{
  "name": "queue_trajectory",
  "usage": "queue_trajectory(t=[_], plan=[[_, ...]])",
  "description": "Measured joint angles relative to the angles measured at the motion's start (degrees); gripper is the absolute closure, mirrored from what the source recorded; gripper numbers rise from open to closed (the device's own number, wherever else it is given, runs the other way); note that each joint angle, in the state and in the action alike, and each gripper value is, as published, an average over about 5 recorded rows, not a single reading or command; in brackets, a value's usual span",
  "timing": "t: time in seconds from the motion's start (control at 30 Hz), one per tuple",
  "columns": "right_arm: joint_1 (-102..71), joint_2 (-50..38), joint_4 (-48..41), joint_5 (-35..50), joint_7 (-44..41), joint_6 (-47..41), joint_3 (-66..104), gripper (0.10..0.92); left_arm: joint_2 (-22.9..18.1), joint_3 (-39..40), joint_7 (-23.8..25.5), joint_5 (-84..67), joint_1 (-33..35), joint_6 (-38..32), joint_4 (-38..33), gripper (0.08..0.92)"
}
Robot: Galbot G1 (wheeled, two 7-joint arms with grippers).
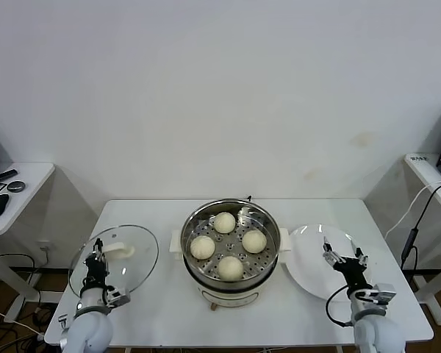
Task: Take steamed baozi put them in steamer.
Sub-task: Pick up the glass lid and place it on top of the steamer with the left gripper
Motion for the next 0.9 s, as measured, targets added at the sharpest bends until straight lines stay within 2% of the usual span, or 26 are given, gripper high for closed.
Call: queue_trajectory(t=[0.2, 0.47, 0.9], plan=[[-0.24, 0.18, 0.55, 0.00, 0.00, -0.44, 0.05, 0.203, -2.61, 0.34, 5.19, 6.29, 0.05, 7.23, -8.35, 0.825], [-1.10, 0.34, 1.24, -0.79, 0.01, -0.90, 0.23, 0.203, -5.15, 1.61, 12.40, 13.76, -1.09, 12.42, -16.48, 0.825], [-2.94, 1.03, 3.12, -2.35, -0.37, -1.51, 1.33, 0.203, -11.86, 14.54, 20.26, 21.99, -5.39, 15.87, -19.52, 0.825]])
